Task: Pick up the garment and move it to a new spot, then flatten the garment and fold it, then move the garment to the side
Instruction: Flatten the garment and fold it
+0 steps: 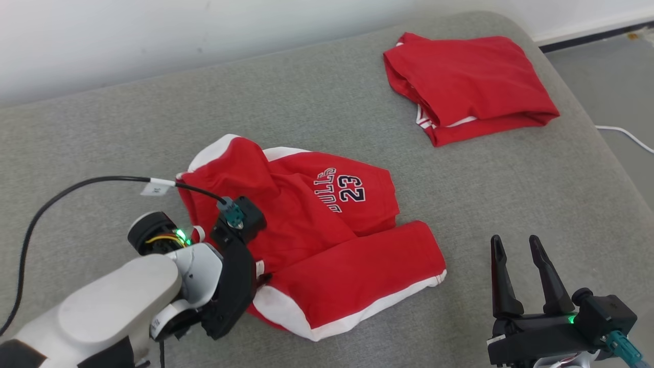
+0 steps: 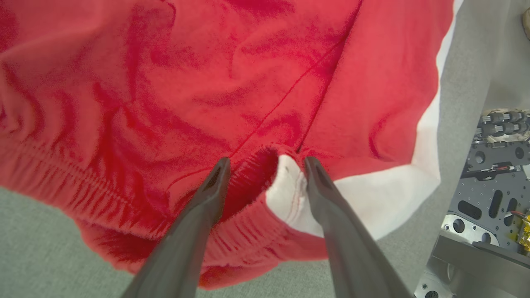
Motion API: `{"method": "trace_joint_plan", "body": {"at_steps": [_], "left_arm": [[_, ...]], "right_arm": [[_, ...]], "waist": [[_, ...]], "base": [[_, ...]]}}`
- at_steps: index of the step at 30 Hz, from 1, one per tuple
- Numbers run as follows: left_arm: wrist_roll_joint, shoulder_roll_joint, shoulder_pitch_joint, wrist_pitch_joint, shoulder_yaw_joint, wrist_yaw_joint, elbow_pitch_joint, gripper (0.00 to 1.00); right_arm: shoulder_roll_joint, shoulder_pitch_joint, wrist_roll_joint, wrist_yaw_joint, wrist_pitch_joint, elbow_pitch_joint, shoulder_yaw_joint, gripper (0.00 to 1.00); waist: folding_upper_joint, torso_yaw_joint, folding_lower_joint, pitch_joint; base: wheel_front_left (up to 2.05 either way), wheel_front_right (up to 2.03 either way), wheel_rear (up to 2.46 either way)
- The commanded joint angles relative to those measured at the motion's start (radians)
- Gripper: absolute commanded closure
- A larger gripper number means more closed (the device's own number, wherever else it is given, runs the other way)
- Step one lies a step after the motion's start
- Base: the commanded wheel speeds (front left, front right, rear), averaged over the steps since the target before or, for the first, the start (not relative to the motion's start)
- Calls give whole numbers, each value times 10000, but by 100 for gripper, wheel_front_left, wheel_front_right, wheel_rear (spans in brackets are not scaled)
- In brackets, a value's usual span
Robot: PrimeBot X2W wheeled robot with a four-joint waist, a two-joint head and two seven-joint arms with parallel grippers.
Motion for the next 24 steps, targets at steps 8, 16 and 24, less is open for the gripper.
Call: {"method": "trace_joint_plan", "body": {"at_steps": [8,16,24], "left_arm": [[-64,76,295,-1072,5,21,-256,100],[-45,427,949,-3445,371,54,107,100],[-206,375,2486,-6060,952,787,53,100]], "right_arm": [[-139,227,-103,-30,-2,-87,-142,0],[-164,478,-132,-30,-2,-94,-320,0],[-314,691,-103,-31,-2,-100,-489,0]], "waist": [[-1,709,-1,-344],[-1,1493,-1,-576],[-1,2348,-1,-812]], "base": [[0,0,0],[0,0,0],[0,0,0]]}}
